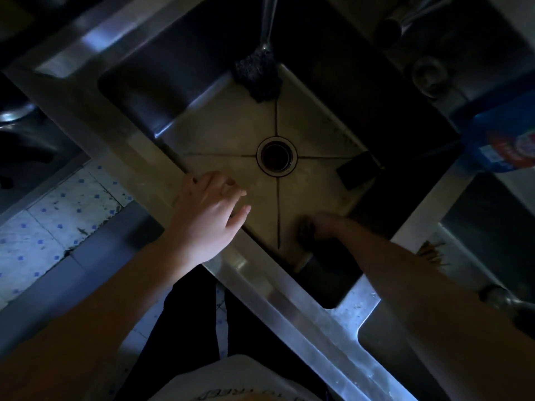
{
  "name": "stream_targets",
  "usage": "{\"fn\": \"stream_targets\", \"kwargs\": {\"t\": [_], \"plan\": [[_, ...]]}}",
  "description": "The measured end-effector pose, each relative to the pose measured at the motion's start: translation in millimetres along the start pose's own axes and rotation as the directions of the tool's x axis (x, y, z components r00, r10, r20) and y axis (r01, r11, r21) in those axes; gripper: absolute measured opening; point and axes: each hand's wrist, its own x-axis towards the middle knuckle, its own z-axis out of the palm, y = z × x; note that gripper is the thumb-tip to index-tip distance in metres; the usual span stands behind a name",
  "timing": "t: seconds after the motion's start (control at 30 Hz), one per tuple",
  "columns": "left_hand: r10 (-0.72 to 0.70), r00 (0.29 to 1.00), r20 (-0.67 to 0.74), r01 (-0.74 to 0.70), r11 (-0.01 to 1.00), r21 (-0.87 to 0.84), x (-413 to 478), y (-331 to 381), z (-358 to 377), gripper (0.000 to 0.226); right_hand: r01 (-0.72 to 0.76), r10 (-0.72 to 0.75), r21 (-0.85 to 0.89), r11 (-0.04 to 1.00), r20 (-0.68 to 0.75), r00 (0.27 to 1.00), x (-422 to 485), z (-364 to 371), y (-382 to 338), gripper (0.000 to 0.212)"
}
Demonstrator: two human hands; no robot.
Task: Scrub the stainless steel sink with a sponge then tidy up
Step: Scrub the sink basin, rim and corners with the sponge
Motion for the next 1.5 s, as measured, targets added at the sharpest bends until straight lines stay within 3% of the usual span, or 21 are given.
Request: {"fn": "stream_targets", "kwargs": {"t": [0.13,0.27,0.37,0.53,0.67,0.87,1.0,1.1,1.23,1.37,1.5], "plan": [[0.081,0.996,0.029,-0.082,0.996,0.025,12.9,5.3,1.5,0.039,0.12,-0.103,-0.114,0.986,0.142,0.984,-4.4,44.5,-35.1,0.04],[0.115,0.991,0.073,-0.115,0.993,-0.003,31.5,10.6,-2.1,0.033,0.141,-0.135,-0.125,0.982,0.055,0.989,-5.6,53.0,-61.8,0.042],[0.169,0.982,0.089,-0.169,0.986,-0.008,45.7,7.7,-4.9,0.037,0.198,-0.189,-0.264,0.944,0.061,0.98,-8.5,44.5,-62.2,0.04],[0.285,0.939,0.192,-0.294,0.956,0.02,79.3,-10.9,-12.9,0.052,-0.006,0.007,-0.084,0.996,0.016,1.0,-7.9,28.7,-45.0,0.034],[0.347,0.903,0.254,-0.359,0.933,0.001,114.6,-22.0,-17.5,0.058,-0.117,0.116,-0.002,0.993,-0.114,0.987,4.1,11.7,-18.9,0.031],[0.429,0.868,0.248,-0.447,0.895,0.015,174.7,-23.0,-18.3,0.046,-0.382,0.457,0.261,0.886,-0.359,0.814,16.9,4.0,6.8,0.045],[0.503,0.839,0.206,-0.52,0.854,0.033,218.9,-14.3,-26.2,0.048,-0.252,0.507,0.626,0.738,-0.268,0.82,27.7,8.9,5.5,0.059],[0.528,0.823,0.21,-0.551,0.832,0.066,250.4,-7.0,-29.7,0.05,-0.116,0.512,0.763,0.636,-0.305,0.803,33.9,13.3,-6.9,0.036],[0.544,0.822,0.168,-0.561,0.825,0.069,287.8,3.6,-30.6,0.046,-0.003,0.554,0.829,0.56,-0.372,0.744,38.2,16.8,-46.1,0.027],[0.569,0.811,0.136,-0.584,0.801,0.129,324.7,10.8,-33.0,0.051,0.082,0.492,0.849,0.522,-0.379,0.784,48.5,20.9,-80.2,0.034],[0.579,0.81,0.092,-0.585,0.792,0.175,358.4,16.9,-36.8,0.049,0.01,0.634,0.85,0.526,-0.401,0.661,43.2,20.6,-66.5,0.026]]}}
